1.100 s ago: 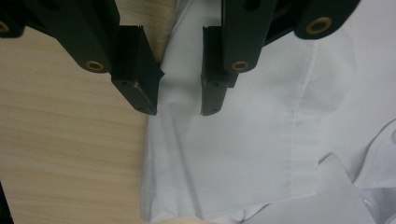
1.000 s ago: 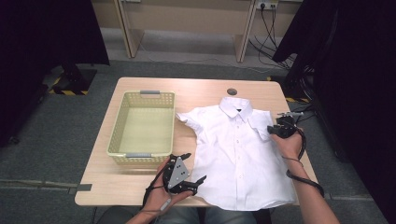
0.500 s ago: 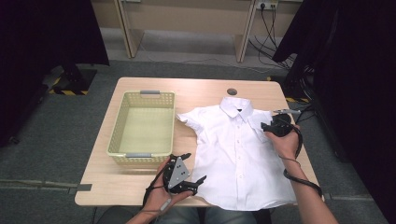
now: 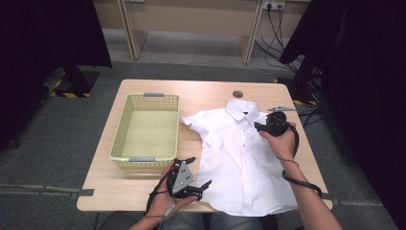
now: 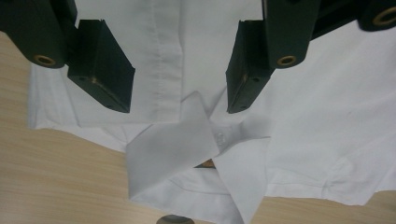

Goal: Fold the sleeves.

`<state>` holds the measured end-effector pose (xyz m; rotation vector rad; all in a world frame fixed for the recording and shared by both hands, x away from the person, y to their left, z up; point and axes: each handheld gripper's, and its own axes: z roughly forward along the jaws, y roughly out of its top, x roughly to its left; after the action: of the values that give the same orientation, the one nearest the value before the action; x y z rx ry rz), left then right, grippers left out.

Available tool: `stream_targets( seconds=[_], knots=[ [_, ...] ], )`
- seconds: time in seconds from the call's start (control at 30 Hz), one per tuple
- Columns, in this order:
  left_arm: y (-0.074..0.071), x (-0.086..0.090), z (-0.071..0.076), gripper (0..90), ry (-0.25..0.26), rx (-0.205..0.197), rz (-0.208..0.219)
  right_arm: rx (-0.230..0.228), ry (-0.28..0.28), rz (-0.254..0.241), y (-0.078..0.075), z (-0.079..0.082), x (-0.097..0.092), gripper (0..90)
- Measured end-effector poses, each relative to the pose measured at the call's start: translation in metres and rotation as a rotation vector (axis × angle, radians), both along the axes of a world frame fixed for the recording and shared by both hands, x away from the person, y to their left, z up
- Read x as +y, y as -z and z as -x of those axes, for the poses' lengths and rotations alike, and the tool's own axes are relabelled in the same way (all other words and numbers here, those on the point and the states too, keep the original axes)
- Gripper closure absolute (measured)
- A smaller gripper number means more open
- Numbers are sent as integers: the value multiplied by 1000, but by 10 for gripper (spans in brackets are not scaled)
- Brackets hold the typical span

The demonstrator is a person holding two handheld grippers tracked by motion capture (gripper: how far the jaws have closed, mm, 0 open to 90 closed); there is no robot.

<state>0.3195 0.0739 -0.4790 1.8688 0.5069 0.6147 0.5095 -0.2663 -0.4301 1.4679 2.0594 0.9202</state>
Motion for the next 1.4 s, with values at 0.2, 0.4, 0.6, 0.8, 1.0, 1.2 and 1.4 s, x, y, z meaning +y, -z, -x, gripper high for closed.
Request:
stream_targets(
  seconds=[0.2,0.4,0.6,0.8,1.0,1.2,1.4],
  knots=[
    [0,0,0,92,-1,2,-1,-5,-28,-3,-5,-1,14,404],
    [0,0,0,91,-1,1,-3,-11,-51,3,-10,-2,26,398],
    [0,0,0,91,-1,2,-3,-10,-80,7,-11,-3,40,397],
    [0,0,0,91,0,3,-2,-10,-101,8,-12,-4,51,395],
    [0,0,0,91,0,3,-2,-10,-131,5,-14,-4,67,395],
    [0,0,0,91,1,3,-1,-15,-160,9,-17,-3,80,394],
    [0,0,0,91,2,3,0,-16,-177,7,-17,-3,90,393]
  ],
)
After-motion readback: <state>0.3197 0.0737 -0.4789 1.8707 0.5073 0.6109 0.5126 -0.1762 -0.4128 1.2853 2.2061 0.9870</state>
